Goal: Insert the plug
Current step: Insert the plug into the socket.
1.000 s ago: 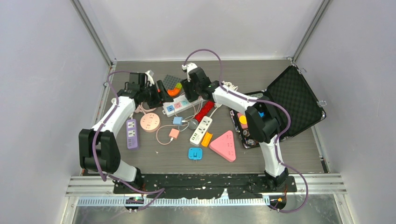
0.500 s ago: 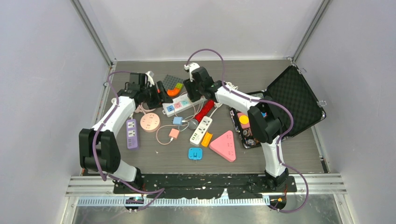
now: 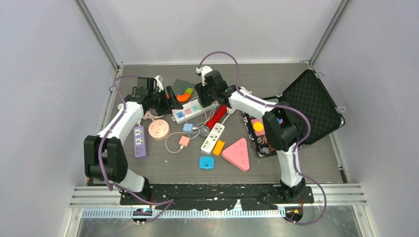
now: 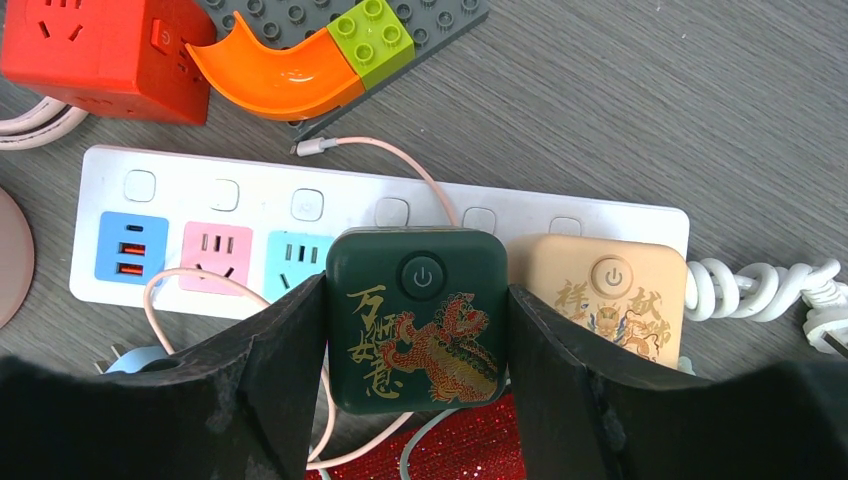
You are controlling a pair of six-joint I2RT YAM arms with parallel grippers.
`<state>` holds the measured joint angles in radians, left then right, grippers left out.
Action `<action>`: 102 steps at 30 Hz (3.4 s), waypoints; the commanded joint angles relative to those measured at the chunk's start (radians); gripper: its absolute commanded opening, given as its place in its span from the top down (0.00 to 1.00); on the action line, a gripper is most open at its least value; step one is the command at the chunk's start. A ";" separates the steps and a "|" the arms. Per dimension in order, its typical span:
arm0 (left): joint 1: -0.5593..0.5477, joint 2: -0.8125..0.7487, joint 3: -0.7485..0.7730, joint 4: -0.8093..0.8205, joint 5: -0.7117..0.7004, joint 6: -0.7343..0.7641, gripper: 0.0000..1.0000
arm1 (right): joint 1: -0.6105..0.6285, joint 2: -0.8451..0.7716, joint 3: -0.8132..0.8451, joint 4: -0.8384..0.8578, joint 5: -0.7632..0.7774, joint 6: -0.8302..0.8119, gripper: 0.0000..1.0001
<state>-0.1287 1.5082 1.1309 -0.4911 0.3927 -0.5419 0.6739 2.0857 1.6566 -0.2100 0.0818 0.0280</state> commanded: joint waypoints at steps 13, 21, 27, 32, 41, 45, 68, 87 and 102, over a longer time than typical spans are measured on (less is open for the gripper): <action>0.006 0.022 0.002 -0.011 -0.029 0.013 0.37 | 0.053 -0.048 0.034 -0.028 0.112 -0.073 0.95; 0.006 0.032 0.000 -0.012 -0.029 0.016 0.37 | 0.053 -0.076 0.044 -0.009 0.042 -0.042 0.95; 0.006 0.032 -0.003 -0.012 -0.031 0.017 0.37 | 0.053 -0.082 0.050 -0.004 0.033 -0.034 0.95; 0.006 0.036 -0.006 -0.011 -0.033 0.017 0.37 | 0.053 -0.078 0.057 -0.006 0.008 -0.029 0.95; 0.006 0.043 -0.010 -0.012 -0.041 0.018 0.37 | 0.053 -0.107 0.037 0.021 0.042 -0.019 0.95; 0.006 0.046 -0.006 -0.011 -0.040 0.017 0.37 | 0.052 -0.081 0.047 0.001 0.070 -0.021 0.95; 0.007 0.051 0.002 -0.024 -0.044 0.023 0.37 | 0.034 0.021 0.064 -0.003 0.049 -0.023 0.95; 0.009 0.055 -0.006 -0.024 -0.045 0.026 0.37 | 0.036 0.031 0.090 -0.080 0.196 -0.028 0.95; 0.009 0.055 -0.007 -0.025 -0.045 0.026 0.38 | 0.030 0.048 0.111 -0.089 0.064 -0.006 0.95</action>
<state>-0.1284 1.5608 1.1248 -0.5167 0.3576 -0.5369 0.7048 2.1216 1.7493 -0.3260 0.2161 -0.0006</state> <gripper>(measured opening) 0.626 0.647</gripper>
